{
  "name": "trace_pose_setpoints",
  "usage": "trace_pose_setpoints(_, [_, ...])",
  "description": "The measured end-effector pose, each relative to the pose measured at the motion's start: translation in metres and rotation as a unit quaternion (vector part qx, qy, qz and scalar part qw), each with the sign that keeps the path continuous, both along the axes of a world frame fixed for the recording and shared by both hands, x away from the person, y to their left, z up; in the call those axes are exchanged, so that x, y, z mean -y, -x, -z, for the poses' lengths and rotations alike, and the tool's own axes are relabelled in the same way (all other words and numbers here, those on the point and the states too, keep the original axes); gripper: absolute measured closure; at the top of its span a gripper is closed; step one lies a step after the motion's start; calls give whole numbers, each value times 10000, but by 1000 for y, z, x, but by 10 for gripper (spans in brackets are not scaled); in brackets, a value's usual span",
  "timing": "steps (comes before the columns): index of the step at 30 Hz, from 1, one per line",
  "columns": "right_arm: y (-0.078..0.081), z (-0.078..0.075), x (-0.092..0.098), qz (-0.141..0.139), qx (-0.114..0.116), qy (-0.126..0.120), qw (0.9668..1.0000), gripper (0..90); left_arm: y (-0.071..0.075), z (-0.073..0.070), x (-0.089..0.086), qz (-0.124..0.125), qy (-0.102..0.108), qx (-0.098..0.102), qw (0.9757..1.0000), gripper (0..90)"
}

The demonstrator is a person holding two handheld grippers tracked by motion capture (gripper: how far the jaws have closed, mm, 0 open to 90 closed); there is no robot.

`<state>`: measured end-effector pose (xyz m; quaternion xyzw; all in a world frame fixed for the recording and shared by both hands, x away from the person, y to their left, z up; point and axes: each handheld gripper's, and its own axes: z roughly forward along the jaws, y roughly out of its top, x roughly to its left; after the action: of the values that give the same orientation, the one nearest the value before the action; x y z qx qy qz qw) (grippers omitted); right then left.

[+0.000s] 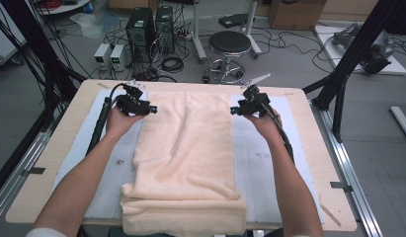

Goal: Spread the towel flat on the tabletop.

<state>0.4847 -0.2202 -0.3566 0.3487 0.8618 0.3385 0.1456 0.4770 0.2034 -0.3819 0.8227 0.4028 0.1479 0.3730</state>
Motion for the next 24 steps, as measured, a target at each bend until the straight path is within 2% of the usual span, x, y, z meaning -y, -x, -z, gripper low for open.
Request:
trace_pose_setpoints(2, [10,10,-5,-170,-266,-2,9995,489,12,13,-6,98,7,-103,9999,564])
trace_pose_setpoints(4, [30,17,-11,-363,13,45,9993,514,20,16,-9,147,94,-104,9998,559])
trace_pose_setpoints(6, [45,21,-14,-508,-30,2,9987,499,31,18,-13,196,174,-23,9997,543])
trace_pose_setpoints(8, [56,22,-12,-552,46,-74,9984,499,43,17,-16,261,317,47,9991,543])
trace_pose_setpoints(11, [73,22,-7,-625,86,-221,9978,487,60,12,-19,388,394,191,9983,533])
trace_pose_setpoints(12, [79,22,-6,-655,109,-261,9975,484,66,11,-21,427,454,159,9979,527])
trace_pose_setpoints(14, [91,21,-3,-680,95,-330,9971,478,77,10,-22,519,404,231,9976,511])
trace_pose_setpoints(16, [101,21,-1,-758,124,-364,9964,466,90,10,-24,587,470,308,9967,511])
trace_pose_setpoints(18, [111,21,1,-835,212,-425,9954,464,103,11,-27,620,522,323,9962,499])
trace_pose_setpoints(21, [127,22,3,-950,220,-480,9941,461,122,14,-29,769,507,320,9952,499])
trace_pose_setpoints(23, [134,24,1,-996,82,-368,9943,436,134,15,-31,864,427,301,9949,490])
trace_pose_setpoints(24, [138,25,0,-1026,131,-399,9938,447,140,17,-32,844,439,328,9949,490])
